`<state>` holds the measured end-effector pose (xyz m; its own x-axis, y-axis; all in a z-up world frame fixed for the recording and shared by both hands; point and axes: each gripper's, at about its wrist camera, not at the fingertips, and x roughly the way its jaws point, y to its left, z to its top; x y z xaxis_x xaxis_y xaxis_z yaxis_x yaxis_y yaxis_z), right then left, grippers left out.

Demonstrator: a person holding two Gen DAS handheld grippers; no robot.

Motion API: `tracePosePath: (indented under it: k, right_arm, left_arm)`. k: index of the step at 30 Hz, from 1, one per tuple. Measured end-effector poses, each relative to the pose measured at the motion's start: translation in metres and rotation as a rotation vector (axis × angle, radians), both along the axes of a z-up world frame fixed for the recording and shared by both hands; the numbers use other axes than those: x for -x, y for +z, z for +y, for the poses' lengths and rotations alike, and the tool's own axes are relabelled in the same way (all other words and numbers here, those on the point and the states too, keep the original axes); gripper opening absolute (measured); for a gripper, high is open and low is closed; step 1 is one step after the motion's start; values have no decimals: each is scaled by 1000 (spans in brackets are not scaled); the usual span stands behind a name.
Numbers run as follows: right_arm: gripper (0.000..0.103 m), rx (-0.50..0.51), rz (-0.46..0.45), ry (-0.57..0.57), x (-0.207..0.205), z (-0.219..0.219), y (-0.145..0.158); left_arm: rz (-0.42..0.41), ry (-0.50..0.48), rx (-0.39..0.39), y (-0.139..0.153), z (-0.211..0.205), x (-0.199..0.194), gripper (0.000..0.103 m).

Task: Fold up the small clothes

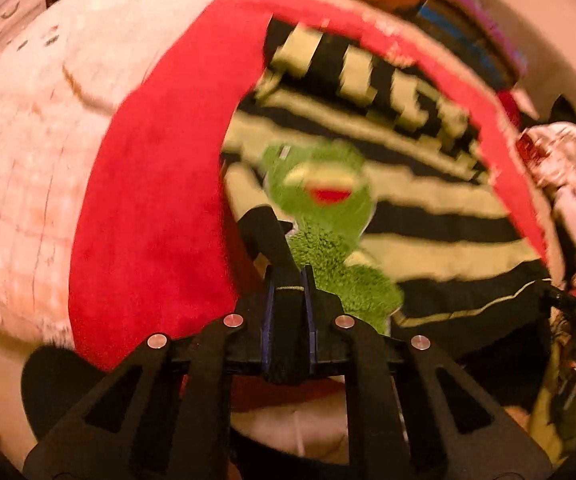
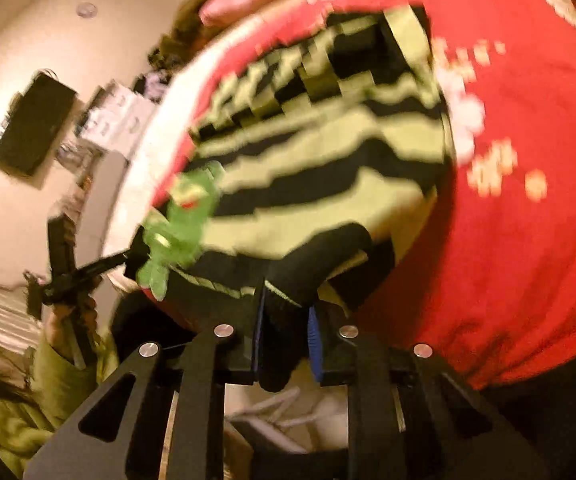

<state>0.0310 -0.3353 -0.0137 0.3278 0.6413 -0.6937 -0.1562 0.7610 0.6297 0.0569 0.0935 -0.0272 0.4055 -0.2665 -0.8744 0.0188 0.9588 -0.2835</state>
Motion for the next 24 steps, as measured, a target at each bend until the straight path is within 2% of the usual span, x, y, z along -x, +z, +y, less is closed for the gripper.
tracePosePath:
  k: [5,6,8,11,16,18,19,20,21,24]
  right_arm:
    - [17,-1,-96,-27,-44,-3,29]
    - [17,3,-105,-37,-54,-5,32]
    - [17,11,-112,-71,-75,-9,35]
    - [17,47,-82,-136,-105,-17,25]
    - [19,57,3,-187,-130,-25,-13]
    - [32,49,7,-207,-127,-27,-19]
    - [58,65,-5,-228,-125,-30,-19]
    - [71,82,-38,-253,-119,-36,-16]
    - [72,81,-68,-268,-115,-42,-13]
    - [72,95,-128,-282,-104,-57,-7]
  left_arm:
    - [-93,2,55,35,-13,-40,6]
    - [-111,9,85,42,-15,-56,6]
    - [-123,21,85,45,-24,-83,6]
    - [-123,40,44,37,-31,-109,6]
    - [-33,96,50,-6,-21,-134,11]
    - [-31,120,75,-14,-12,-129,13]
    - [-45,128,95,-13,-5,-123,14]
    - [-56,132,114,-12,0,-119,17]
    - [-74,138,131,-9,6,-112,20]
    - [-137,147,100,2,19,-92,34]
